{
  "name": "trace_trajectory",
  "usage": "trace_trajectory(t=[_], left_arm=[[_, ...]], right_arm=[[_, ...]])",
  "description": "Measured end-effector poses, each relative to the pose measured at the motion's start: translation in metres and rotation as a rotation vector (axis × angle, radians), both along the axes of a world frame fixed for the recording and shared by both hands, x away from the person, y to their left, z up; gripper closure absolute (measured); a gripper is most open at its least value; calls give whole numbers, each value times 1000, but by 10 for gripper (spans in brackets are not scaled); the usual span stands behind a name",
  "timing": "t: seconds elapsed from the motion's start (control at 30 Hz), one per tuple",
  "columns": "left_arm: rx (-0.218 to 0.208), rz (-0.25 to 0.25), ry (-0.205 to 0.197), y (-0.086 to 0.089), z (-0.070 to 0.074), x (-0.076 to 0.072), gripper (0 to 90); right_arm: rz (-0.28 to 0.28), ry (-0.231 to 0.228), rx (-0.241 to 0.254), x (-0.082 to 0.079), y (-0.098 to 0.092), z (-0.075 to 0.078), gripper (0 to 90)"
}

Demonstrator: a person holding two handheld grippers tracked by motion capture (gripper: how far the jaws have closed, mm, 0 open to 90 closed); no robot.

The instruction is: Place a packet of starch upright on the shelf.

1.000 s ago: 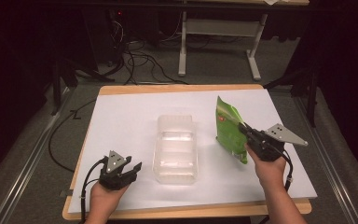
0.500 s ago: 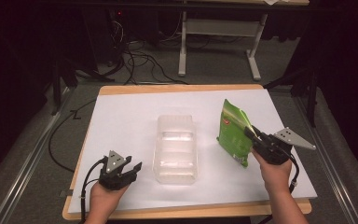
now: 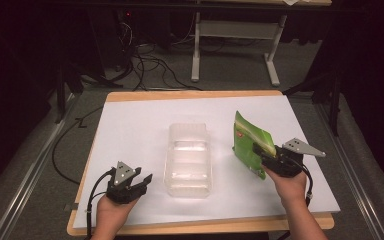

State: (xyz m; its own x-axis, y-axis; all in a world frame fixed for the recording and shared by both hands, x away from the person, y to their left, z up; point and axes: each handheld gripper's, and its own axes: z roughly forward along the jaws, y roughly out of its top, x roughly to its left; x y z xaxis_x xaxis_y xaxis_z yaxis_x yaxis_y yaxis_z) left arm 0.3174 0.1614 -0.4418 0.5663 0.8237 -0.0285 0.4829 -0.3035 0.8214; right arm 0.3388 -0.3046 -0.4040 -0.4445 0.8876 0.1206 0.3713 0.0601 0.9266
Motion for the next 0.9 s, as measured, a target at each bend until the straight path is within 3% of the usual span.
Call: trace_trajectory(t=[0.17, 0.2, 0.3, 0.47, 0.6, 0.9], left_arm=[[-11, -10, 6, -1, 0, -1, 540], [-36, -26, 16, -4, -2, -2, 620], [-54, -46, 36, -11, -3, -4, 673], [-95, -68, 51, -28, -5, -8, 846], [-90, -76, 77, -35, -8, -7, 880], [-98, -94, 96, -43, -11, -10, 900]], right_arm=[[-6, 3, 4, 0, -4, 0, 655], [-11, -1, 7, 0, -6, -1, 670], [-20, -4, 10, 0, -8, -1, 680], [-42, -16, 25, -1, -14, 2, 713], [-55, -13, 56, -2, -20, 4, 763], [-42, -37, -4, -4, -16, 5, 900]])
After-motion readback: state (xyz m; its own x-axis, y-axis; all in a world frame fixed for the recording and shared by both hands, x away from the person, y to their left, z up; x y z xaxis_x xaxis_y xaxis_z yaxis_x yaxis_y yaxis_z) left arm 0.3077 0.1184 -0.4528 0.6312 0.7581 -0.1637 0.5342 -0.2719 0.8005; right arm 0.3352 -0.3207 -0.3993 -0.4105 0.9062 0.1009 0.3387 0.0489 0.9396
